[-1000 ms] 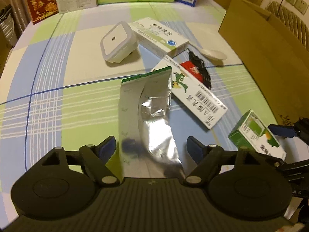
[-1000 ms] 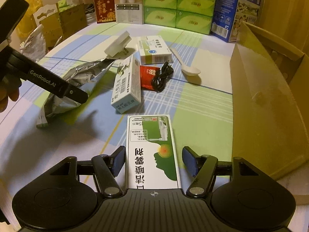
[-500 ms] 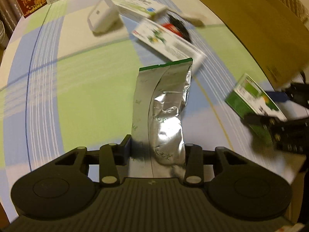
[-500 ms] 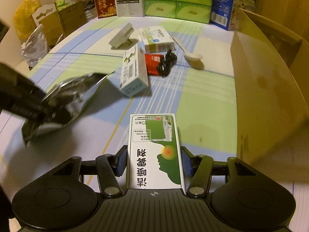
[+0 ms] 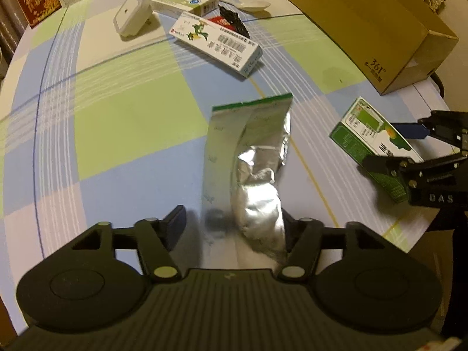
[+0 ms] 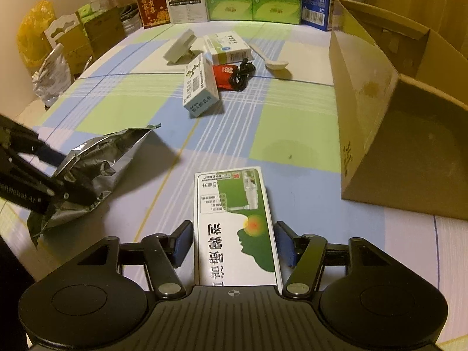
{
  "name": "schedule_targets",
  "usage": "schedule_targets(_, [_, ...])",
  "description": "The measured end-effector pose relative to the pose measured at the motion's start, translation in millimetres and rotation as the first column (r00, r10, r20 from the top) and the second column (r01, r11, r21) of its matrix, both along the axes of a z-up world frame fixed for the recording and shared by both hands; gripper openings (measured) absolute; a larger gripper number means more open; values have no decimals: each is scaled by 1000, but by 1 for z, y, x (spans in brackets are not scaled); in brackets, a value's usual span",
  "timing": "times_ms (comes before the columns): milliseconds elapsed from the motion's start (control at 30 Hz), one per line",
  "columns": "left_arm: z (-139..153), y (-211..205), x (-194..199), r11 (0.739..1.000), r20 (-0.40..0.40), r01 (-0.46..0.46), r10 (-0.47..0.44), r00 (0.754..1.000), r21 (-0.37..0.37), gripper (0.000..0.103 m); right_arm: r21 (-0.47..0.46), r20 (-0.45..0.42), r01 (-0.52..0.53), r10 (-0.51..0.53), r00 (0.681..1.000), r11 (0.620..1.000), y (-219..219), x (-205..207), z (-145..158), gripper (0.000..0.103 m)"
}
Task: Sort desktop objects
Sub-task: 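Lift and carry the foil bag and green spray box toward the cardboard box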
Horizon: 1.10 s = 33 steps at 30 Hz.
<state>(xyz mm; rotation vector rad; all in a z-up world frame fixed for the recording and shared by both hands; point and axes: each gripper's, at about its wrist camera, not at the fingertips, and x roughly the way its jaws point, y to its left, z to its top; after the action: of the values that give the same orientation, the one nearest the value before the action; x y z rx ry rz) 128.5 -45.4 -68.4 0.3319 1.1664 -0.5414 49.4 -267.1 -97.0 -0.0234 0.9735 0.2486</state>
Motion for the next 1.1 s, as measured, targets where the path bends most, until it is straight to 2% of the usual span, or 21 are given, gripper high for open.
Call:
schedule_targets(100, [-2, -2, 9, 1000, -3, 17, -17, 1000, 5, 68, 1, -1, -6, 6, 1000, 1000, 2, -1, -1, 63])
schedule_targets(300, [-19, -14, 21, 997, -46, 70, -69, 997, 39, 68, 12, -8, -6, 6, 1000, 1000, 2, 5, -5, 63])
schedule_targets(400, [-20, -18, 23, 995, -41, 89, -87, 995, 50, 67, 12, -10, -4, 4, 1000, 1000, 1, 7, -6, 63])
schedule_targets(500, [-19, -19, 24, 994, -34, 96, -94, 995, 56, 60, 10, -11, -1, 1, 1000, 1000, 1, 10, -7, 63])
schedule_targets(567, [-18, -23, 21, 992, -31, 111, -109, 994, 57, 49, 4, -11, -4, 4, 1000, 1000, 2, 10, -8, 63])
schedule_targets(733, [-17, -26, 15, 990, -17, 128, -128, 992, 54, 41, -21, 0, -24, 24, 1000, 999, 4, 10, -10, 63])
schedule_targets(833, [-17, -24, 12, 992, -12, 120, -120, 993, 41, 41, -29, 9, -28, 29, 1000, 999, 4, 8, -10, 55])
schedule_targets(1100, [-17, -24, 13, 991, -15, 124, -123, 992, 55, 46, -42, 15, -43, 44, 999, 998, 5, 7, -10, 55])
